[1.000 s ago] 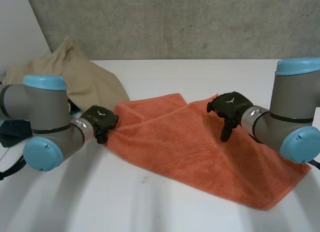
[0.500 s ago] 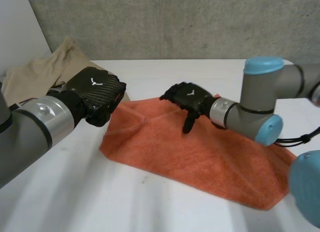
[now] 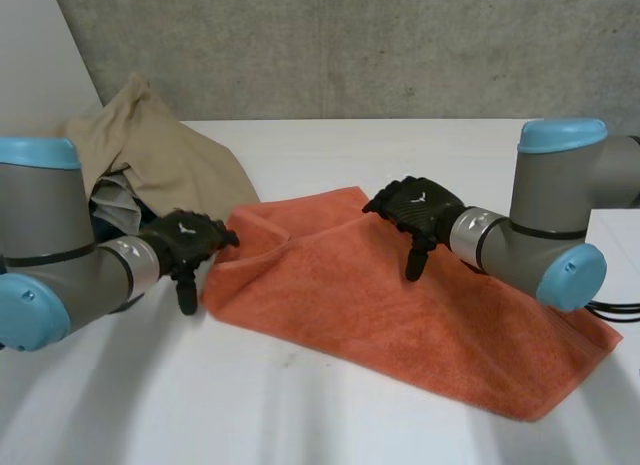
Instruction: Fold the laundry.
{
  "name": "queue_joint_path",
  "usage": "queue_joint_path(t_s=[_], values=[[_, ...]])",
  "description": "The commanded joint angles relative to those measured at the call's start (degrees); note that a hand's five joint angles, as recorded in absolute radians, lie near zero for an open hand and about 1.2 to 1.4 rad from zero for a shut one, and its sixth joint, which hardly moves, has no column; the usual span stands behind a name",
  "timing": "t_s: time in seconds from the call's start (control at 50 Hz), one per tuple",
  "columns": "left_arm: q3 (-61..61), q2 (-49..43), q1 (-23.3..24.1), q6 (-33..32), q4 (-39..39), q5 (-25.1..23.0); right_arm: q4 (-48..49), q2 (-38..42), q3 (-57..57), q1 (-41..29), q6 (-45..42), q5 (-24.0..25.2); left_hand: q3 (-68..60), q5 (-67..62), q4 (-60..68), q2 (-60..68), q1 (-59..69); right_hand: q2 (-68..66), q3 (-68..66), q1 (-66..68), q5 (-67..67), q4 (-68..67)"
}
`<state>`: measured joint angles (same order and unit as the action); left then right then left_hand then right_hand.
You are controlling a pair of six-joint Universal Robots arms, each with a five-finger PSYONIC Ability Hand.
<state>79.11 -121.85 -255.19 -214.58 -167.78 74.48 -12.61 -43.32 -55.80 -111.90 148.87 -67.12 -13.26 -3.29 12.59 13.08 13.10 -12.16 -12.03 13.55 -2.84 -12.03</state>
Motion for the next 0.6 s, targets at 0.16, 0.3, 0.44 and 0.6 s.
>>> queue_joint_path(t_s=[0.16, 0.3, 0.44, 0.6], values=[[-4.84, -7.61, 1.01, 1.8, 0.79, -0.75, 1.89, 0.87, -2.3, 1.51, -1.83, -2.58, -28.51, -28.48, 29.18, 28.69, 28.67, 2.16, 2.03, -3.55, 2.84, 2.03], [-8.09, -5.69, 2.77, 4.25, 0.97, 2.77, 2.24, 2.28, 1.12, 0.64, -1.74, -3.37, -66.74, -66.71, 67.41, 66.92, 66.9, 2.16, 2.03, -3.55, 2.84, 2.03], [-2.05, 10.36, 5.14, 8.48, 3.07, 1.29, 1.62, 6.49, 12.01, -1.38, -0.25, -1.1, -66.74, -66.71, 67.41, 66.92, 66.9, 2.16, 2.03, -3.55, 2.84, 2.03], [8.16, 30.78, 8.22, 5.14, 3.08, 0.84, -1.72, 14.05, 22.22, -3.49, 3.18, 9.37, -66.74, -66.71, 67.41, 66.92, 66.9, 2.16, 2.03, -3.55, 2.84, 2.03]])
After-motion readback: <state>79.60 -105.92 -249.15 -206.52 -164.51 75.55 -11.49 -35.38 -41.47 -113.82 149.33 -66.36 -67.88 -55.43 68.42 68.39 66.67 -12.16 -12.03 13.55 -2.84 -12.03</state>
